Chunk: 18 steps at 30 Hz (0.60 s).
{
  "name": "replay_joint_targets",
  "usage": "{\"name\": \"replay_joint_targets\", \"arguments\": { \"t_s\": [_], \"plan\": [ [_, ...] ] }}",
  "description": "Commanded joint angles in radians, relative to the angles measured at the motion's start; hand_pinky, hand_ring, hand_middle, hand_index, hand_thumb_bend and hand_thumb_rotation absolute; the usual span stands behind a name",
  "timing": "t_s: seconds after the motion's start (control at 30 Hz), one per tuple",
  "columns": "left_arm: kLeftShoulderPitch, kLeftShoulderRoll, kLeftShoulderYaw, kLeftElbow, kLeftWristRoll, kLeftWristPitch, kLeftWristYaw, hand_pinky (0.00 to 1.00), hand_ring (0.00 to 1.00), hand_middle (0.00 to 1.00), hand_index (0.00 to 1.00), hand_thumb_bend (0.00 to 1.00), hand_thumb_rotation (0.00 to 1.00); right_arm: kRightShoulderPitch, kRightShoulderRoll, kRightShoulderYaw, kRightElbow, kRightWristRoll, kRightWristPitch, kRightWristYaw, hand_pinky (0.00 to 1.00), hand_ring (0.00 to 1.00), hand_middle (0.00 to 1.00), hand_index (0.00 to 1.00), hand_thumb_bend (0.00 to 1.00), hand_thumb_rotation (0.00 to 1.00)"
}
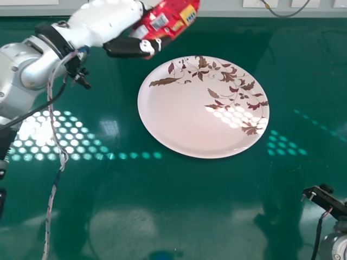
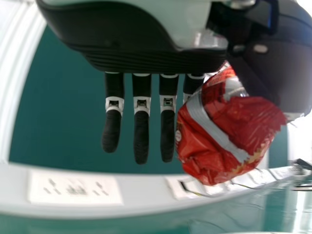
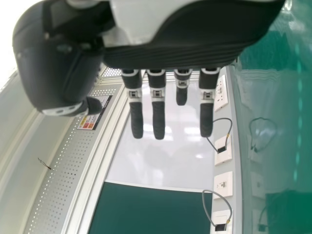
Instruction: Pick up biscuit and place it in the plate
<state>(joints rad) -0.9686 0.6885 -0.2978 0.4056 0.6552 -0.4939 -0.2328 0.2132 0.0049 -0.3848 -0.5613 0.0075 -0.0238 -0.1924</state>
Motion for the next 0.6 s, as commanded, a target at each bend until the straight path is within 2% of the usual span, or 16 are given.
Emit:
{"name": "replay_joint_targets", "arguments": {
  "t_s": [0.0, 0.2, 0.27, 0.43, 0.57],
  "plan": [
    [-0.025, -0.019, -0.021, -0.002, 0.026, -0.026, 0.023, 0.26, 0.42, 0.53, 0.51, 0.46, 0.0, 0.006, 0.004, -0.001, 0.007, -0.003, -0.009, -0.006, 0.62, 0.72, 0.75, 0.74, 0.5, 0.21],
    [-0.029, -0.062, -0.038, -0.016, 0.045, -0.06, 0.003, 0.26, 0.4, 0.49, 0.51, 0.46, 0.0, 0.006, 0.007, -0.003, 0.009, 0.01, -0.015, -0.001, 0.63, 0.73, 0.75, 0.75, 0.5, 0.21],
    [-0.037, -0.078, -0.05, -0.02, 0.065, -0.058, 0.002, 0.26, 0.41, 0.52, 0.5, 0.46, 0.0, 0.005, 0.006, -0.004, 0.008, 0.009, -0.01, -0.003, 0.63, 0.73, 0.75, 0.75, 0.51, 0.21],
    [-0.049, -0.126, -0.067, -0.013, 0.061, -0.054, -0.031, 0.25, 0.39, 0.5, 0.54, 0.46, 0.0, 0.004, -0.001, -0.007, 0.015, 0.005, -0.025, 0.003, 0.62, 0.72, 0.75, 0.73, 0.51, 0.22],
    [-0.055, -0.14, -0.084, -0.005, 0.077, -0.056, -0.042, 0.25, 0.39, 0.5, 0.56, 0.46, 0.0, 0.009, 0.005, -0.007, 0.008, 0.008, -0.015, 0.002, 0.63, 0.73, 0.75, 0.74, 0.51, 0.23]
  ]
}}
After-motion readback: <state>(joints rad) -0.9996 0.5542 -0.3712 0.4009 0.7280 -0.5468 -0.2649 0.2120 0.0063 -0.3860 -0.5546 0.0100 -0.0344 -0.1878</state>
